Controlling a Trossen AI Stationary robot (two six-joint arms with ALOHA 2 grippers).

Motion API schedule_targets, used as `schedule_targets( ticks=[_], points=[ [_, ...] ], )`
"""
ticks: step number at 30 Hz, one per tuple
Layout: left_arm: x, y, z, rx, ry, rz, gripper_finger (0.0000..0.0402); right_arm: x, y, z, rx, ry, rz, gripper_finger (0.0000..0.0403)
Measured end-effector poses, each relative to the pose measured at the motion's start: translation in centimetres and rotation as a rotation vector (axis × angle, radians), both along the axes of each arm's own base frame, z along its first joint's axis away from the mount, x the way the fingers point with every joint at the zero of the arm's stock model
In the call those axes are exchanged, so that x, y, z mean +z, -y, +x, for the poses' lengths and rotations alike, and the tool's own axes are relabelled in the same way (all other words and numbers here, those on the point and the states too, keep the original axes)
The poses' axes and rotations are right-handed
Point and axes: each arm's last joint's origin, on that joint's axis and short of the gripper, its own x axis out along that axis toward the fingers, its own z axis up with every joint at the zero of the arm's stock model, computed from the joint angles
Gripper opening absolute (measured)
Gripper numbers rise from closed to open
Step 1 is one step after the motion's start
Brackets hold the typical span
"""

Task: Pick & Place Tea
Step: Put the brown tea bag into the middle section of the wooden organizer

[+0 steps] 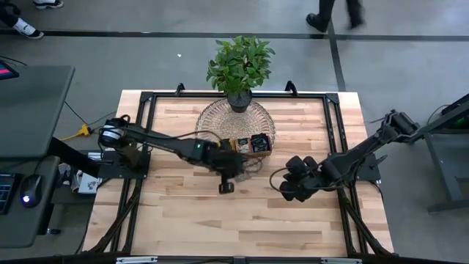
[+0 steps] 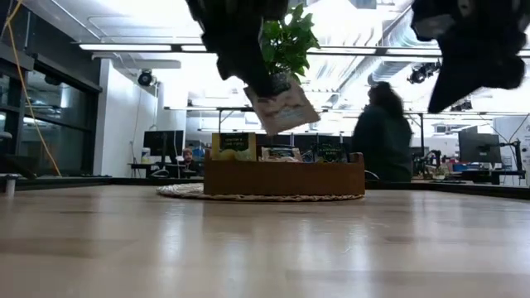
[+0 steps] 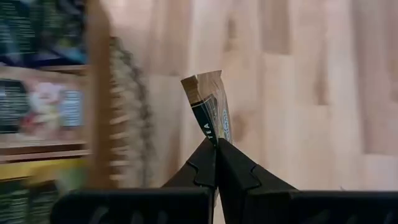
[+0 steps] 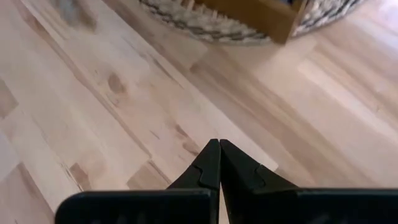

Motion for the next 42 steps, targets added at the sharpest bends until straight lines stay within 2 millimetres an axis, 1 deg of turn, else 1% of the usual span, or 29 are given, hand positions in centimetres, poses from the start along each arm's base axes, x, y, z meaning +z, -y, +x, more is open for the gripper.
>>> schedule_targets(
  ticks=[4, 8, 12, 17, 21, 24, 29, 31, 33, 42],
  points=[
    [0.6, -2.4, 0.9, 0.007, -0.023, 0.056, 0.0, -1.1, -0.3, -0.4, 0.008, 0.006, 0.015, 0.0],
    [-0.2, -5.2, 1.8, 0.03, -0.09, 0.092, 0.0, -1.7, -0.3, -0.4, 0.012, 0.02, 0.023, 0.0],
    [0.9, -7.5, 2.0, 0.037, -0.11, 0.127, 0.0, -2.2, -0.3, -0.4, 0.015, 0.036, 0.03, 0.0],
    [2.1, -9.5, 2.2, 0.045, -0.075, 0.156, 0.0, -2.5, -0.3, -0.5, 0.026, 0.041, 0.029, 0.0],
    [2.3, -10.7, 2.1, 0.048, -0.074, 0.175, 0.0, -2.5, -0.3, -0.4, 0.037, 0.04, 0.018, 0.0],
    [2.2, -11.4, 2.1, 0.042, -0.082, 0.186, 0.0, -2.5, -0.3, -0.4, 0.05, 0.039, 0.005, 0.0],
    [-0.3, -11.6, 3.0, 0.018, -0.16, 0.172, 0.0, -2.5, -0.3, -0.5, 0.074, 0.028, -0.01, 0.0],
    [-0.7, -11.6, 3.3, 0.016, -0.163, 0.172, 0.0, -2.5, -0.3, -0.5, 0.08, 0.025, -0.012, 0.0],
    [-0.9, -11.5, 3.2, 0.017, -0.182, 0.172, 0.0, -2.5, -0.2, -0.5, 0.082, 0.021, -0.016, 0.0],
    [-0.8, -11.6, 3.3, 0.018, -0.167, 0.162, 0.0, -2.6, -0.2, -0.6, 0.131, -0.005, -0.032, 0.0]
  ],
)
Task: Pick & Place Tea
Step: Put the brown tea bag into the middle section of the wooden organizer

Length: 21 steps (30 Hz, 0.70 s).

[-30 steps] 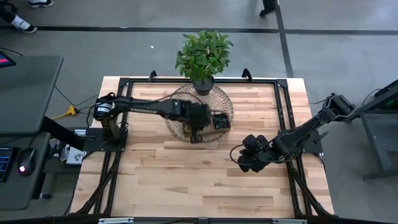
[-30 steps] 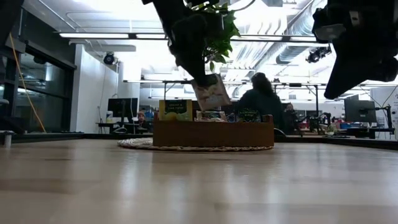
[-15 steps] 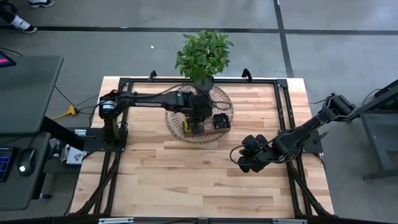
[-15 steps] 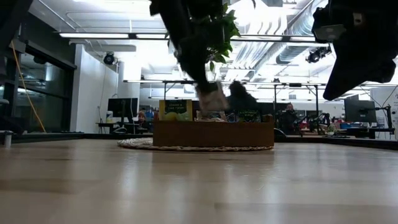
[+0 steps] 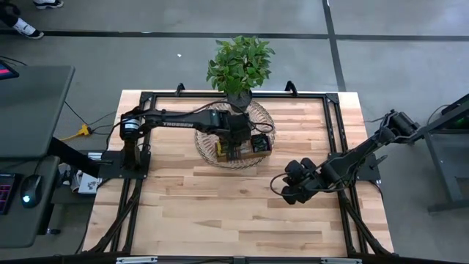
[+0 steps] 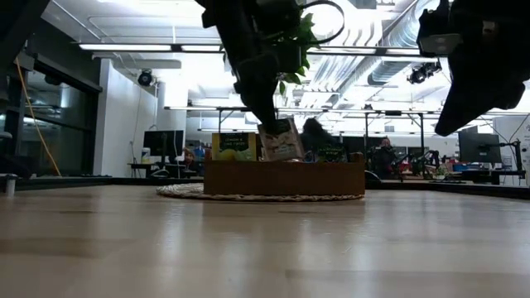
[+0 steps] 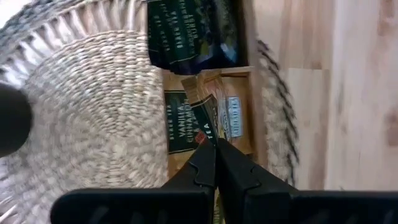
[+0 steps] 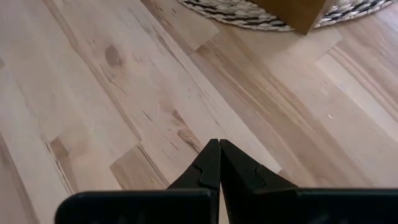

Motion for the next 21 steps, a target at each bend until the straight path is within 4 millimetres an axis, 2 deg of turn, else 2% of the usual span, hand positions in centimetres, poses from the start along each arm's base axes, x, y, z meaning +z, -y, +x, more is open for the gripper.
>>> schedule_targets(
  ticks=[3, 6, 9, 13, 21],
  points=[
    [0.0, 0.1, 0.0, -0.019, 0.003, -0.022, 0.0, 0.0, 0.0, 0.0, 0.02, -0.005, -0.013, 0.0],
    [-1.6, 0.1, 0.8, -0.017, -0.024, -0.033, 0.0, 0.0, 0.0, -0.1, 0.024, -0.012, -0.022, 0.0],
    [-3.0, 0.1, 0.6, -0.02, -0.104, -0.064, 0.0, 0.0, 0.1, -0.1, 0.024, -0.016, -0.025, 0.0],
    [-3.5, 0.1, 0.6, -0.015, -0.139, -0.076, 0.0, -0.1, 0.1, -0.1, 0.029, -0.022, -0.027, 0.0],
    [-3.0, -0.1, 1.1, -0.032, -0.064, -0.026, 0.0021, -0.1, 0.1, -0.2, 0.035, -0.03, -0.017, 0.0]
  ],
)
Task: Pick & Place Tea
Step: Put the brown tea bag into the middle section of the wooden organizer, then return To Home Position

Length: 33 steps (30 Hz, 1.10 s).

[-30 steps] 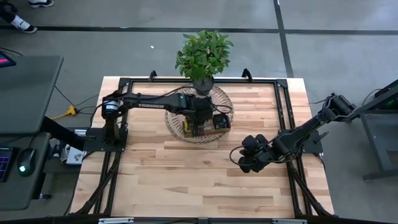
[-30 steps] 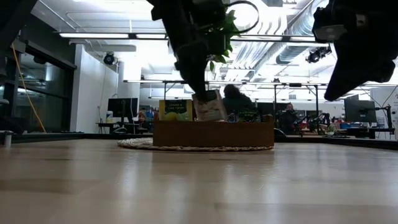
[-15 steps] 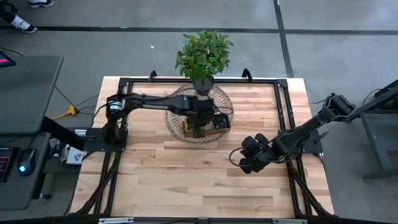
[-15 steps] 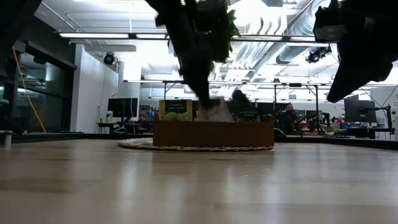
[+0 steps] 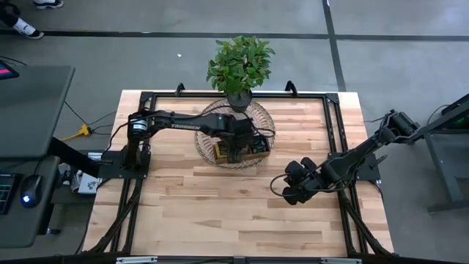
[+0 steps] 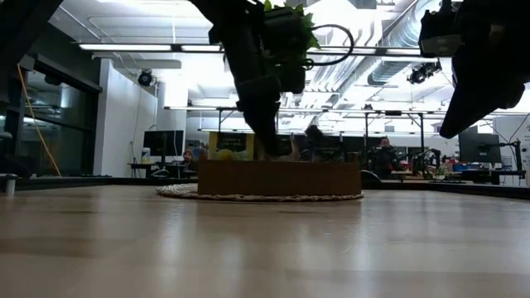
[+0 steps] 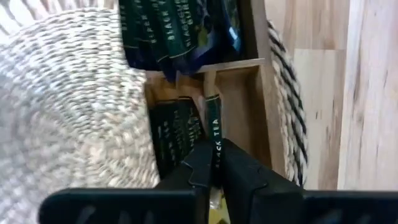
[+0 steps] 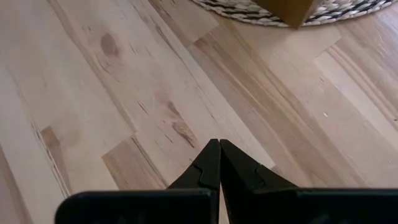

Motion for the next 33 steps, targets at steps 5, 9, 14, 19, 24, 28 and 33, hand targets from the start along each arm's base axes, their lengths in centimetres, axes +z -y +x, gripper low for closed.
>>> schedule_targets(
  ticks=[5, 9, 14, 19, 24, 28, 33],
  points=[
    [1.5, 0.0, -0.1, 0.003, 0.01, 0.017, 0.0062, 0.0, 0.0, 0.0, 0.0, -0.002, -0.001, 0.0],
    [3.2, -0.1, 0.1, -0.014, 0.025, 0.027, 0.0102, 0.0, 0.0, -0.1, 0.0, -0.007, -0.004, 0.0],
    [4.7, -0.1, 0.2, -0.022, 0.026, 0.033, 0.0141, 0.0, 0.0, -0.1, 0.0, -0.007, -0.004, 0.0],
    [6.7, 0.0, -0.5, -0.027, -0.025, 0.033, 0.0156, 0.0, 0.0, -0.1, 0.0, -0.007, -0.004, 0.0],
    [7.7, 0.1, -1.0, -0.028, -0.068, 0.02, 0.0156, 0.0, 0.0, -0.1, 0.004, -0.008, -0.005, 0.0],
    [7.8, 0.4, -1.4, -0.024, -0.091, -0.068, 0.0156, 0.3, 0.1, -0.2, 0.009, 0.008, 0.002, 0.0],
    [9.2, 0.8, -3.1, -0.016, -0.003, -0.144, 0.0156, 1.3, -0.1, -1.0, 0.023, 0.062, -0.021, 0.0]
  ],
)
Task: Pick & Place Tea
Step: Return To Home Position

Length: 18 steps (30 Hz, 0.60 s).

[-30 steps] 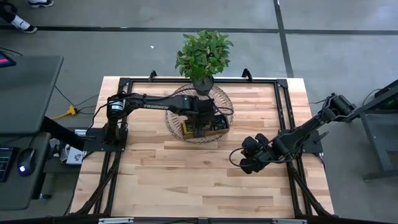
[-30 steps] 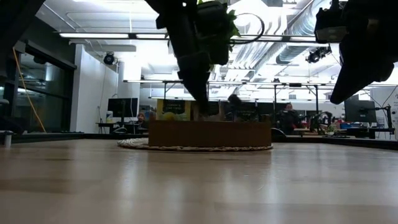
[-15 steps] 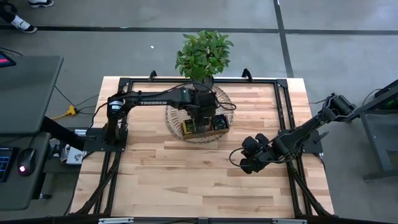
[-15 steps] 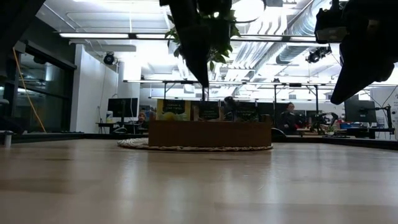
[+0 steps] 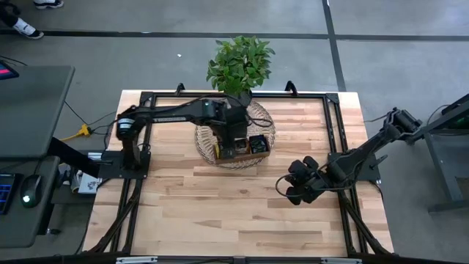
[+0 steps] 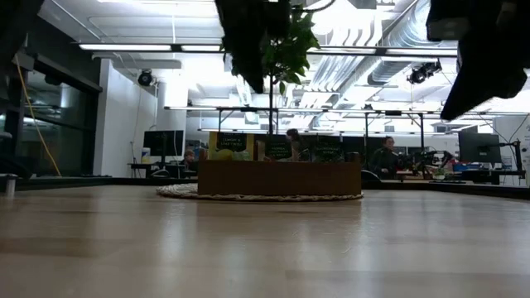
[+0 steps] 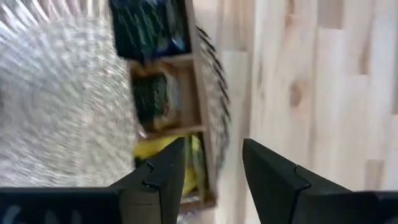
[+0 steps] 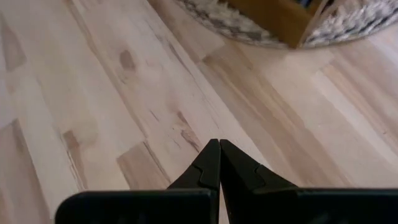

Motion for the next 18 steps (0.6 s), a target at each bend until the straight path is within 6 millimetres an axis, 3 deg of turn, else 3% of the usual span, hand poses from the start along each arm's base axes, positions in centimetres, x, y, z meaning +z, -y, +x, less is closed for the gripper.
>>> schedule_targets(
  ticks=[4, 18],
  points=[
    [-0.1, 0.4, -1.9, 0.049, 0.134, -0.042, 0.0156, 0.8, 0.1, -1.1, -0.009, 0.027, -0.03, 0.0],
    [-5.0, 4.3, -15.9, 0.462, 0.659, -0.203, 0.0156, 2.6, 1.3, -3.3, -0.057, 0.104, -0.149, 0.0]
  ],
)
